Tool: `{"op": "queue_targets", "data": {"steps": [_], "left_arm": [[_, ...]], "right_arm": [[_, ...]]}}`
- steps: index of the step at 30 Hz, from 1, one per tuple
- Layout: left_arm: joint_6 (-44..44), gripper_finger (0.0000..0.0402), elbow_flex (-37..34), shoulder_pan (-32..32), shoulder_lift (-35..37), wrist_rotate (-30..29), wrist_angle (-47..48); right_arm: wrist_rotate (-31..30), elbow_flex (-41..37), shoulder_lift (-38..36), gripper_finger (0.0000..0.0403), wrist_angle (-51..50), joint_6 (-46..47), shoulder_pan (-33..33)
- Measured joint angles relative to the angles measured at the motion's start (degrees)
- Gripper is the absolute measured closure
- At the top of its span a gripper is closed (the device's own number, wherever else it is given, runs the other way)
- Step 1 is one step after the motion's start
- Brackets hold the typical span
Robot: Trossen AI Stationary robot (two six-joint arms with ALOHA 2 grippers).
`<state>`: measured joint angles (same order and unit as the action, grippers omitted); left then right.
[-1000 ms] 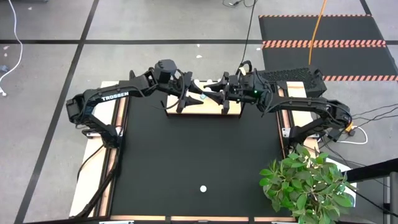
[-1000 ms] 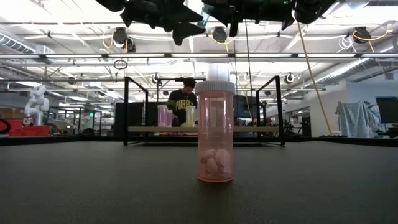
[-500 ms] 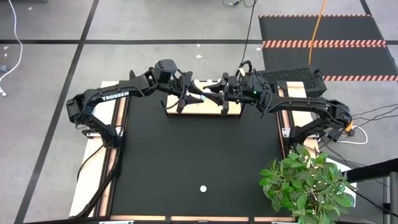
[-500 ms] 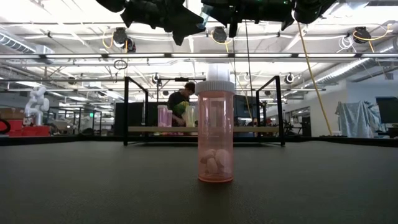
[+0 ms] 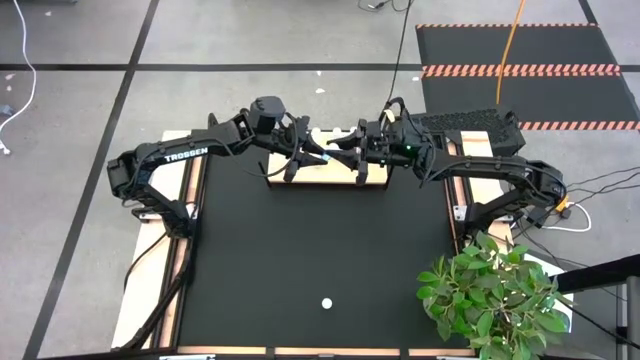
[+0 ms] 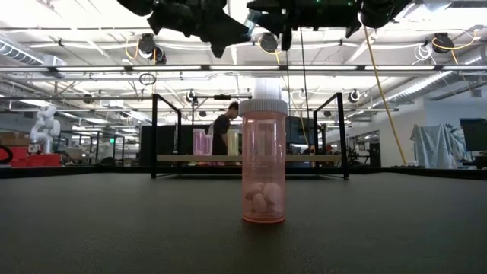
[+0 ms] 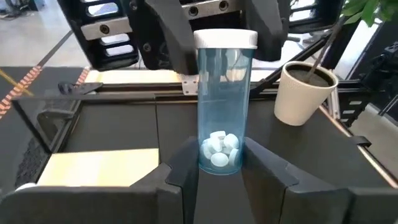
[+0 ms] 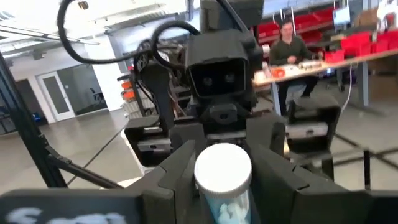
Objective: Pick and place medicine bottles onto shelf by color
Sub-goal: Put the blue pill bottle on the shelf aligned with the other blue pill bottles
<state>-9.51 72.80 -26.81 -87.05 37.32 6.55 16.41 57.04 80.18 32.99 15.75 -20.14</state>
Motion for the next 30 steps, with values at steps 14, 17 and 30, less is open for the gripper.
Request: {"op": "queue_targets", "data": {"steps": [14, 17, 30], "left_arm": [[-2.6, 0.0293, 0.1, -1.9, 0.1, -9.3, -0.6], [-3.6, 0.0293, 0.1, -2.2, 0.1, -9.9, -0.5], [-6.5, 0.0293, -1.3, -0.2, -2.4, -9.9, -0.8]], "right_arm": [[0.2, 29.1, 0.4, 0.0175, -60.4, -7.4, -7.0], [0.2, 40.3, 4.4, 0.0176, -71.9, -11.0, -7.7], [-1.5, 56.3, 14.8, 0.0176, -88.6, -25.6, -3.3]]}}
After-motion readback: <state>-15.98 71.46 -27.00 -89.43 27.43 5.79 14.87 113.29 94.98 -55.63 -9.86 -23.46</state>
